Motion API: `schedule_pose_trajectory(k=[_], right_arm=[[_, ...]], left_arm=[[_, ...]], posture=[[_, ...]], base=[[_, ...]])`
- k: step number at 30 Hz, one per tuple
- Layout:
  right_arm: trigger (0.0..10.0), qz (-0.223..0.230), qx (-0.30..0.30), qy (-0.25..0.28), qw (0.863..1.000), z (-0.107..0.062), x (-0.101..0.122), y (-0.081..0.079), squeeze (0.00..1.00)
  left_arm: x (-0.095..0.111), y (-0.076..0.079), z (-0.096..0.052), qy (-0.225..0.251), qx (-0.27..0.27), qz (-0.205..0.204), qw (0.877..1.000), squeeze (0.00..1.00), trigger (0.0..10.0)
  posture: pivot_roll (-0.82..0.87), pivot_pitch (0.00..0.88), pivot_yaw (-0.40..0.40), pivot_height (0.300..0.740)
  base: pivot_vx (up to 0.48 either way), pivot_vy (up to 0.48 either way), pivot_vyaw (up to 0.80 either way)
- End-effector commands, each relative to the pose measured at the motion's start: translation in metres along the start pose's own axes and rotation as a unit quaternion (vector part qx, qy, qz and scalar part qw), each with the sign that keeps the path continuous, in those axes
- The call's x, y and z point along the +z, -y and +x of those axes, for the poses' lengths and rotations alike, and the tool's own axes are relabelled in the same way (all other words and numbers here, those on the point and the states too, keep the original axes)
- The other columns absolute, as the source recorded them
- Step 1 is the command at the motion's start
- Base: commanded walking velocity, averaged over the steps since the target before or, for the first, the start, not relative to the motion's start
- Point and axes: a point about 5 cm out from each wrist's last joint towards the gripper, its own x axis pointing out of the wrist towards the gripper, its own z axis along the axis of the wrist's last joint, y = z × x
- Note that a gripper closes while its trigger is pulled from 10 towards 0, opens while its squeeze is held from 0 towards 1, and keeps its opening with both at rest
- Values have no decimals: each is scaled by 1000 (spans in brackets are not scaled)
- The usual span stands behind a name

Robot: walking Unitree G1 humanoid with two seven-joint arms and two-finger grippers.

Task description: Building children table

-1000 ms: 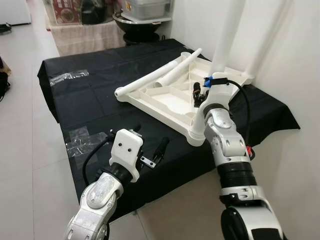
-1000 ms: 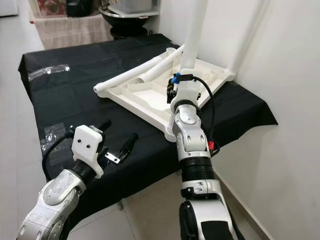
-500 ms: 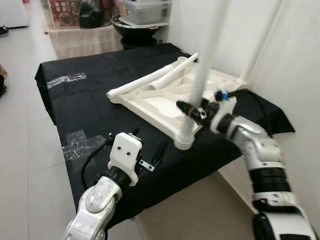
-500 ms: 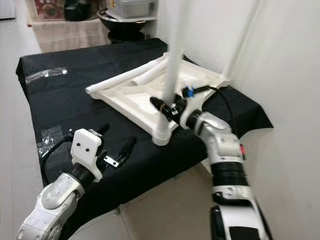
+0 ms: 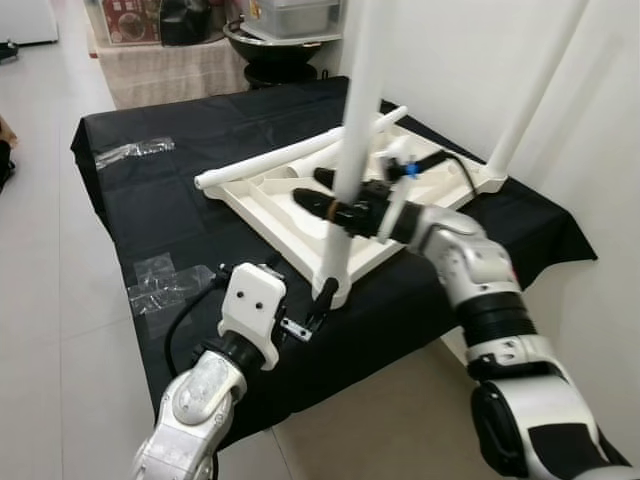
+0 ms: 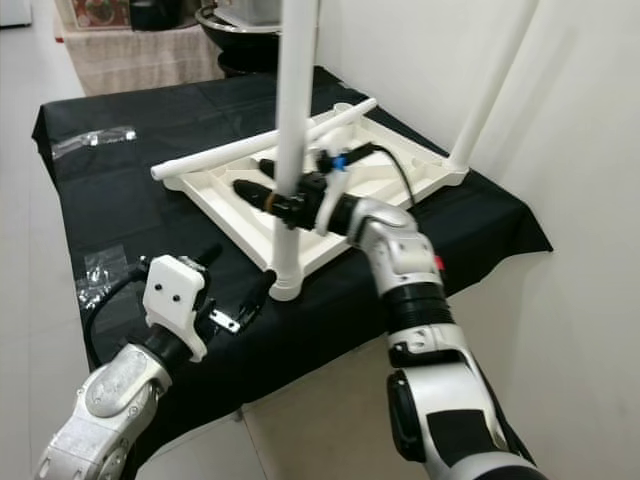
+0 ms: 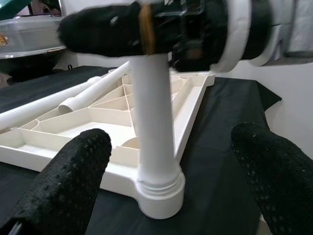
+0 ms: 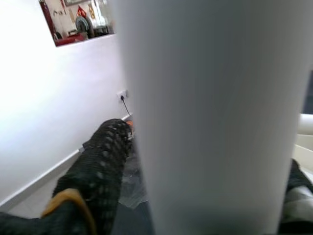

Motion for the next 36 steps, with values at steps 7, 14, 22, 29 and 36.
schedule_pose_trajectory(k=[7, 14, 22, 29, 36], right_arm=[[0, -12, -104, -8, 994, 5, -8, 9, 0], [0, -21, -304, 24, 952, -14, 0, 32, 0], [0, -55, -611, 15, 789, -59, -1, 22, 0], [10000, -2, -531, 35, 847, -27, -16, -5, 0], [10000, -20, -463, 49, 885, -23, -12, -5, 0]], left_arm=[[2, 0, -2, 0, 5, 2, 1000, 0, 10000], [0, 1, -1, -1, 4, 0, 1000, 0, 10000], [1, 1, 2, 2, 1, 1, 1000, 0, 10000], [-1, 0, 0, -3, 2, 0, 1000, 0, 10000], [-1, -1, -1, -3, 5, 1, 1000, 0, 10000]], posture=[[37, 22, -96, 740], [19, 23, -76, 740], [17, 24, -75, 740], [11, 30, -70, 740], [14, 30, -76, 740]], base=[[0, 0, 0], [0, 0, 0], [0, 0, 0], [0, 0, 0], [0, 0, 0]])
